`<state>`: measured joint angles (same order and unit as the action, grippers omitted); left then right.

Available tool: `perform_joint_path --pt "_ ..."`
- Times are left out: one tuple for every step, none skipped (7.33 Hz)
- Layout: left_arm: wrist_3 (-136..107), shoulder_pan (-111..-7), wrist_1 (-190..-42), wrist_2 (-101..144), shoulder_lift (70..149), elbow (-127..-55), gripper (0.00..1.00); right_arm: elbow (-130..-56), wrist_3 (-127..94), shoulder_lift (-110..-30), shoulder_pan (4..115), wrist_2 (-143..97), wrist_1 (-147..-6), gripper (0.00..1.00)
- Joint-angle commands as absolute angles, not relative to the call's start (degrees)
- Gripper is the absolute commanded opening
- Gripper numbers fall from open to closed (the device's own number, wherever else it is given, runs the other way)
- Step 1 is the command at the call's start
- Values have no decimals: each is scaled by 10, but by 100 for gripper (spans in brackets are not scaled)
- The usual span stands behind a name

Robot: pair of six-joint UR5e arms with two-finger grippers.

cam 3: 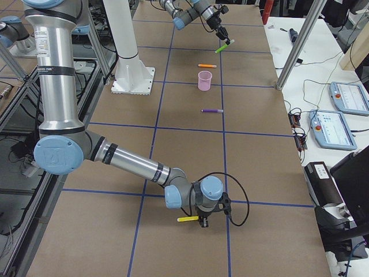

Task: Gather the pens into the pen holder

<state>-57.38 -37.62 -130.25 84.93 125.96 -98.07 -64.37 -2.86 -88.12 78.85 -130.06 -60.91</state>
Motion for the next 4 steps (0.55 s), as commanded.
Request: perform_joint_path --pt "-574 -374 -1303 849 1265 -970 0 -677 -58 -877 789 -1307 -610 0" --pt "-574 -365 -1303 838 1265 -970 0 -698 -65 -876 794 -1317 -612 0" --pt "-574 -333 -1303 783 1267 -969 0 -700 -64 -867 814 -1351 -614 0" --pt "-574 -305 -1303 747 1270 -969 0 -701 -64 -859 827 -1375 -616 0"
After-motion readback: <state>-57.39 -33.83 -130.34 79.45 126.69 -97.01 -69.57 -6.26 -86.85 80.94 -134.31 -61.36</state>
